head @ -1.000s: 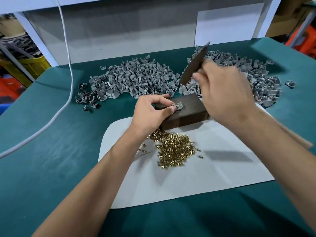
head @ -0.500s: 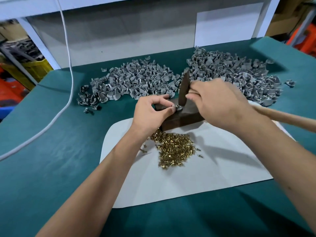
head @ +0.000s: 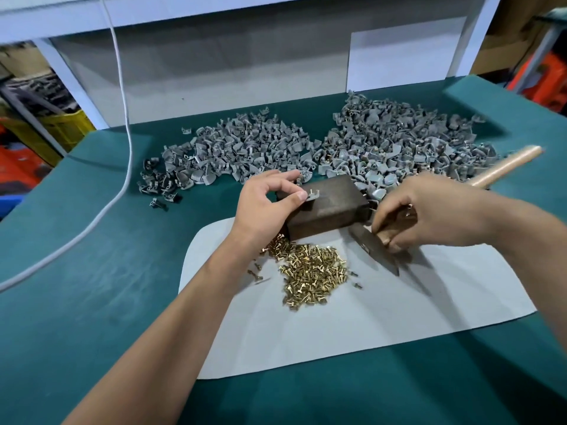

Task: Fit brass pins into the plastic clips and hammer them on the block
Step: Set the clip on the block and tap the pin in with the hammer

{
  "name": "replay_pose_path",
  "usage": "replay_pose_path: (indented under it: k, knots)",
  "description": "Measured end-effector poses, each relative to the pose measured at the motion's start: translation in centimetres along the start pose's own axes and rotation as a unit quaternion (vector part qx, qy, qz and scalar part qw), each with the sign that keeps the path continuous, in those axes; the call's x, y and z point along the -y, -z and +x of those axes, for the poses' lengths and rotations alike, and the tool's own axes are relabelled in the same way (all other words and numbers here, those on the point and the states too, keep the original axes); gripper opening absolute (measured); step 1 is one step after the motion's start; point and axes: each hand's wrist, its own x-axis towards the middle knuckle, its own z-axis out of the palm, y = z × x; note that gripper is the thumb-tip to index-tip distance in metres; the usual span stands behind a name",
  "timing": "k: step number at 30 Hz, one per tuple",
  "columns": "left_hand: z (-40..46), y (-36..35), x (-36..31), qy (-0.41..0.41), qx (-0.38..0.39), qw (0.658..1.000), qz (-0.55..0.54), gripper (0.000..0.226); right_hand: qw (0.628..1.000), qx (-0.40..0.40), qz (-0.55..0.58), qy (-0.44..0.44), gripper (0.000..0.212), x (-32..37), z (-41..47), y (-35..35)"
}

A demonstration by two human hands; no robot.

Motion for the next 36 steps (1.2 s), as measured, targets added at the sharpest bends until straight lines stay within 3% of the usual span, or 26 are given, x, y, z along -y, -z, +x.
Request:
replay_pose_path:
  k: [4,10,13,17,20,24,27,30,34,36]
  knots:
    - [0.0,0.1,-0.1,-0.004,-0.006,1.0,-0.002,0.005,0.999,-0.027,0.019,-0.008,0.017,-0.2,0.0,0.8]
    - [-0.3,0.1,-0.5,-0.024,0.007,1.0,0.004,0.005,0.976,-0.212,0.045,0.034,0.018,2.3,2.9,-1.0]
    - [-0.4,0.0,-0.7,-0.047,0.021,0.999,0.001,0.003,0.97,-0.228,0.01,0.089,0.029,3.4,4.3,-2.9]
    - [-0.3,-0.1,-0.4,-0.069,0.016,0.997,0.001,0.011,0.956,-0.274,-0.001,0.107,0.022,2.7,5.0,-4.1]
    - [0.5,0.1,0.7,-0.062,-0.02,0.998,0.027,0.015,0.933,-0.356,0.01,0.055,0.025,1.6,4.9,-4.6]
    - [1.7,1.5,2.1,-0.034,-0.01,0.983,0.178,0.049,0.908,-0.405,0.03,-0.106,0.035,-0.6,4.6,-4.2]
    - [1.5,2.4,2.5,-0.058,0.027,0.962,0.265,0.073,0.891,-0.429,0.041,-0.143,0.031,-1.2,4.2,-3.9]
    - [1.2,2.9,2.5,-0.073,0.078,0.947,0.302,0.083,0.904,-0.421,0.045,-0.058,0.026,0.4,4.0,-4.3]
    - [1.4,3.1,2.7,-0.087,0.094,0.941,0.312,0.08,0.951,-0.284,0.028,0.117,0.018,4.4,3.6,-6.0]
    - [1.6,3.5,3.0,-0.097,0.096,0.936,0.326,0.077,0.955,-0.22,-0.005,0.199,0.021,6.6,3.6,-7.3]
